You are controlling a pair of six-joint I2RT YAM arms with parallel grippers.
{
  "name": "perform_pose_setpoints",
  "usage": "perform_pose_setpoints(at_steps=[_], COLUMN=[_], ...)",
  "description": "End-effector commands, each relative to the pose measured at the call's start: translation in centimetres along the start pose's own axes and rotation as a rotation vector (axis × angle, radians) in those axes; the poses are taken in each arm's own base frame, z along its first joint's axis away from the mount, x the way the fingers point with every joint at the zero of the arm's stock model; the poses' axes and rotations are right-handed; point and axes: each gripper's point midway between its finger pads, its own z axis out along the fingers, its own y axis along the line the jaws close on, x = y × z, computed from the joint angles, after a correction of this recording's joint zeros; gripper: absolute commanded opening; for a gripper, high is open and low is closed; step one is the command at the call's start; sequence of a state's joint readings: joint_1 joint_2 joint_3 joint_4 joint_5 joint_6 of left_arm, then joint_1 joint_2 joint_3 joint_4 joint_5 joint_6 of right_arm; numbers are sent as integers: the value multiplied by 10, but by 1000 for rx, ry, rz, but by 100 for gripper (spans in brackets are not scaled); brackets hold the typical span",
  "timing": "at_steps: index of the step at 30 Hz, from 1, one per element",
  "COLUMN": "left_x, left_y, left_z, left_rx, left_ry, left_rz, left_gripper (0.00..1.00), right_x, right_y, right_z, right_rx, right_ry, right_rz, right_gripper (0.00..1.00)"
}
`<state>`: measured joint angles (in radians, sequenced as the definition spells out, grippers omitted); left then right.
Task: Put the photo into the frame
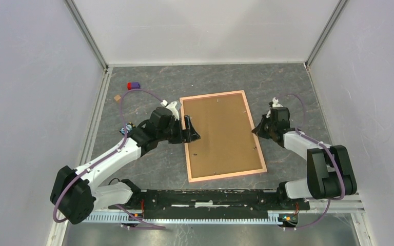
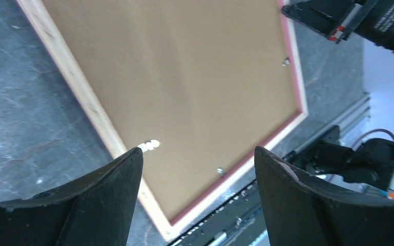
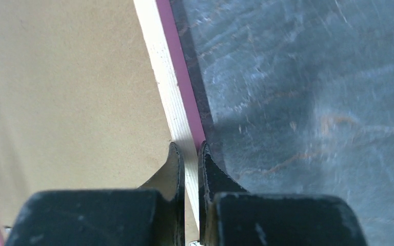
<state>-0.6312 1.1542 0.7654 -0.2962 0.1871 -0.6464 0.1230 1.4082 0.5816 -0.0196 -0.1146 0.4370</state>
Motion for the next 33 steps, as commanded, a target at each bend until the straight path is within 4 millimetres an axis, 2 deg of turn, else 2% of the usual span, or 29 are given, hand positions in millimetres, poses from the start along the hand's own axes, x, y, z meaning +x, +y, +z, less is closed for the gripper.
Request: perform_pose_setpoints(at_steps=[1, 6, 11, 13, 16, 18, 22, 24, 25, 27, 28, 30, 33], left_x=[9, 25, 46, 58, 72, 76, 77, 78, 78, 75, 73, 70, 65], left_y=[-26, -25, -23, -27, -36, -39, -37, -39, -45, -64, -70, -80, -83], left_z=[-1, 6, 16, 20, 25, 28, 31, 32, 32, 29, 26, 21, 15], left_rx=[117, 88, 39, 23, -22, -40, -56, -46, -15, 77, 108, 162, 191], left_ry=[36, 78, 122, 159, 197, 190, 174, 186, 195, 200, 185, 150, 118], left_rz=[-100, -273, -484, -515, -502, -492, -451, -415, -368, -279, -249, -223, -213], left_gripper=[84, 85, 84, 84, 86, 87, 88, 93, 98, 100, 100, 100, 100], right_x=[48, 47, 47, 41, 26, 12, 3, 1, -2, -1, 0, 6, 8], right_y=[-27, -13, -6, 6, 10, 12, 4, 7, 6, 13, 19, 16, 19], right_z=[-8, -10, -13, -14, -16, -16, -20, -21, -22, -21, -20, -17, -15], right_rx=[149, 79, 85, 35, 66, 77, 135, 104, 106, 61, 25, 22, -30], right_ry=[63, -34, -96, -132, -148, -150, -83, -43, -32, 18, 64, 171, 253], right_rz=[398, 649, 756, 743, 608, 455, 116, -37, -84, -176, -204, -216, -175], right_gripper=[0, 0, 0, 0, 0, 12, 36, 54, 69, 93, 97, 98, 98])
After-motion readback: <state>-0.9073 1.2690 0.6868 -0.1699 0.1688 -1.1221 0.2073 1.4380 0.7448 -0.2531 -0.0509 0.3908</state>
